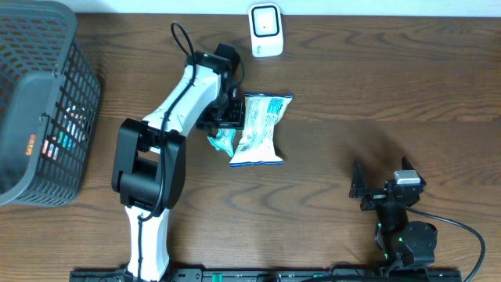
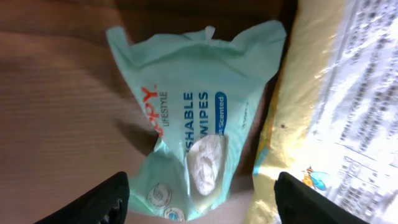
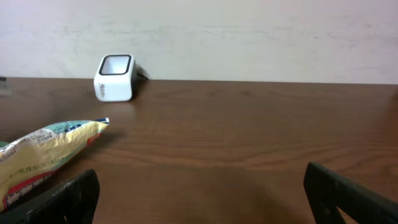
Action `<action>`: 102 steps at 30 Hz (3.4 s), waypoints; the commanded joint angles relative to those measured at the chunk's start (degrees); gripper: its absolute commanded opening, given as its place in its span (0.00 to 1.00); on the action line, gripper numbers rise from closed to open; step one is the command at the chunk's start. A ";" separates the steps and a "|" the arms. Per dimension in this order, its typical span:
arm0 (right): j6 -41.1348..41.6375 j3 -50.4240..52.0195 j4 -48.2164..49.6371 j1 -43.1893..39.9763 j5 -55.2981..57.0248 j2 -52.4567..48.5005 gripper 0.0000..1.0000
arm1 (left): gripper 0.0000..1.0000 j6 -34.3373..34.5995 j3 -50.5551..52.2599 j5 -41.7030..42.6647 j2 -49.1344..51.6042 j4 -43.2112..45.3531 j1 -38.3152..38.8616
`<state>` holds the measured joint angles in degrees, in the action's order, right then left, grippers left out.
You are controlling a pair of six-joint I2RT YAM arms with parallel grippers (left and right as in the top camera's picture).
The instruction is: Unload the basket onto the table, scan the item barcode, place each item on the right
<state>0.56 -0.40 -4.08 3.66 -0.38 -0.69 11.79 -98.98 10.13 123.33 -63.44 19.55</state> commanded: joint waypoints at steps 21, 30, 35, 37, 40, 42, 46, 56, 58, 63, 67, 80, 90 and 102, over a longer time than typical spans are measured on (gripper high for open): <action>-0.61 0.07 -0.31 0.42 0.00 0.24 0.99 | 0.98 -0.57 -12.66 -0.76 -23.34 1.60 -9.14; -0.63 0.04 -0.31 0.42 0.00 0.24 0.99 | 0.98 -0.57 -12.66 -0.76 -33.03 7.34 -17.35; -0.63 0.04 -0.31 0.42 0.00 0.24 0.99 | 0.97 -0.28 -12.66 -0.79 -35.47 8.96 -22.34; -0.61 0.07 -0.31 0.42 0.00 0.24 0.99 | 0.98 0.50 -12.66 -0.79 -35.74 8.94 -24.50; -0.63 0.07 -0.31 0.42 0.00 0.24 0.99 | 0.98 3.04 -12.63 -0.81 -35.67 9.62 -28.48; -0.61 0.04 -0.31 0.42 0.00 0.24 0.99 | 0.97 5.92 -12.63 -0.79 -35.60 11.45 -31.56; -0.63 0.04 -0.28 0.42 0.00 0.24 0.99 | 0.98 13.31 -12.63 -0.76 -35.60 14.78 -37.73; -0.61 0.07 -0.31 0.42 0.00 0.24 0.99 | 0.98 13.57 -12.63 -0.79 -35.56 15.41 -48.89; -0.63 0.07 -0.31 0.42 0.00 0.24 0.99 | 0.98 13.57 -12.48 -0.81 -35.56 15.34 -50.95; -0.63 0.07 -0.31 0.42 0.00 0.24 0.99 | 0.98 13.57 -11.47 -0.79 -34.97 14.75 -55.08; -0.63 0.07 -0.31 0.42 0.00 0.24 0.99 | 0.98 13.35 -11.13 -0.79 -33.31 13.73 -57.27; -0.61 0.07 -0.31 0.42 0.00 0.24 0.99 | 0.99 9.70 -11.13 -0.74 -25.75 9.68 -59.12; -0.63 0.04 -0.31 0.42 0.00 0.24 0.99 | 1.00 2.14 -11.10 -0.70 -18.43 3.87 -58.99; -0.63 0.04 -0.31 0.42 0.00 0.24 0.99 | 0.93 5.79 -11.08 -7.52 -9.07 -1.11 -58.05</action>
<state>0.56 -0.40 -4.08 3.66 -0.38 -0.69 15.27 -110.32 8.71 112.07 -63.61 -38.57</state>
